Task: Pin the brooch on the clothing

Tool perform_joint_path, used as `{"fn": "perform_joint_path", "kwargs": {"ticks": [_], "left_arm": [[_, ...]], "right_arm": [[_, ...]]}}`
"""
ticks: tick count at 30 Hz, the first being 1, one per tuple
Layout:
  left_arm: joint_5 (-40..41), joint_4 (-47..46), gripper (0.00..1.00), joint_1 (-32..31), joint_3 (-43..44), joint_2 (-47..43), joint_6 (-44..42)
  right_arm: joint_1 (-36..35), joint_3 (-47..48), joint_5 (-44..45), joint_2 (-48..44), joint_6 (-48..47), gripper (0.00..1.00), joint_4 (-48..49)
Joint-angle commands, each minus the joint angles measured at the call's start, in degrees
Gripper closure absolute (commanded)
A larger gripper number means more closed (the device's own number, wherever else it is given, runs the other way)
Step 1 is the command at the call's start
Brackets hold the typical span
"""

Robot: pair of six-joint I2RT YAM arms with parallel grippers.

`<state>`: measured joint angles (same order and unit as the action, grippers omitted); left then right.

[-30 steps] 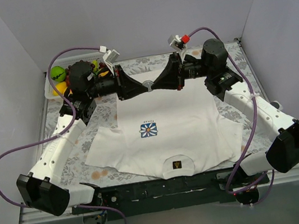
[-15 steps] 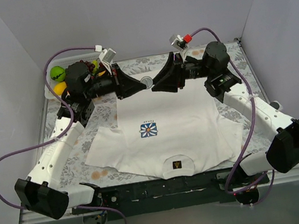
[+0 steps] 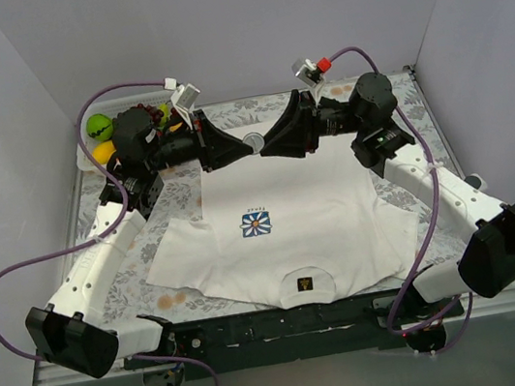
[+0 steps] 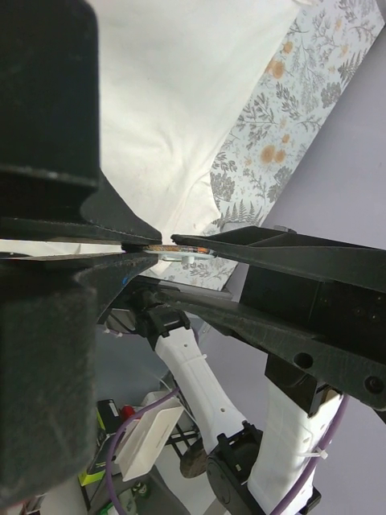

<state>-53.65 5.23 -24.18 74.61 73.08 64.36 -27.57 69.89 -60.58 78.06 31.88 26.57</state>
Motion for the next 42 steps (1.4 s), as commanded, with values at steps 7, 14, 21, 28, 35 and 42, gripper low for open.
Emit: {"fn": "perform_joint_path", "kwargs": {"ticks": [7, 14, 21, 28, 35, 42], "left_arm": [[-1.99, -0.93, 1.0, 0.1, -0.43, -1.89, -0.55], [-2.78, -0.93, 1.0, 0.1, -0.34, -1.62, -0.64], [-3.48, -0.66, 1.0, 0.1, -0.52, -1.62, -1.16], [-4.1, 1.18, 1.0, 0.1, -0.52, -1.97, -3.18], [-4.1, 1.88, 1.0, 0.1, -0.69, -2.15, -4.33], [-4.18, 1.97, 1.0, 0.1, -0.25, -2.06, -4.42]], "right_arm": [[-0.9, 1.66, 0.28, 1.04, 3.28, 0.74, 6.57], [-1.61, 2.36, 0.46, 1.83, 3.72, 0.75, 6.57], [-1.61, 2.45, 0.64, 1.74, 4.16, 0.82, 7.36], [-1.61, 2.71, -0.16, 2.45, 6.79, 0.8, 11.13], [-1.52, 2.88, -1.12, 3.06, 10.22, 0.79, 15.01], [-1.61, 3.67, -1.65, 3.41, 8.21, 0.99, 11.07]]}}
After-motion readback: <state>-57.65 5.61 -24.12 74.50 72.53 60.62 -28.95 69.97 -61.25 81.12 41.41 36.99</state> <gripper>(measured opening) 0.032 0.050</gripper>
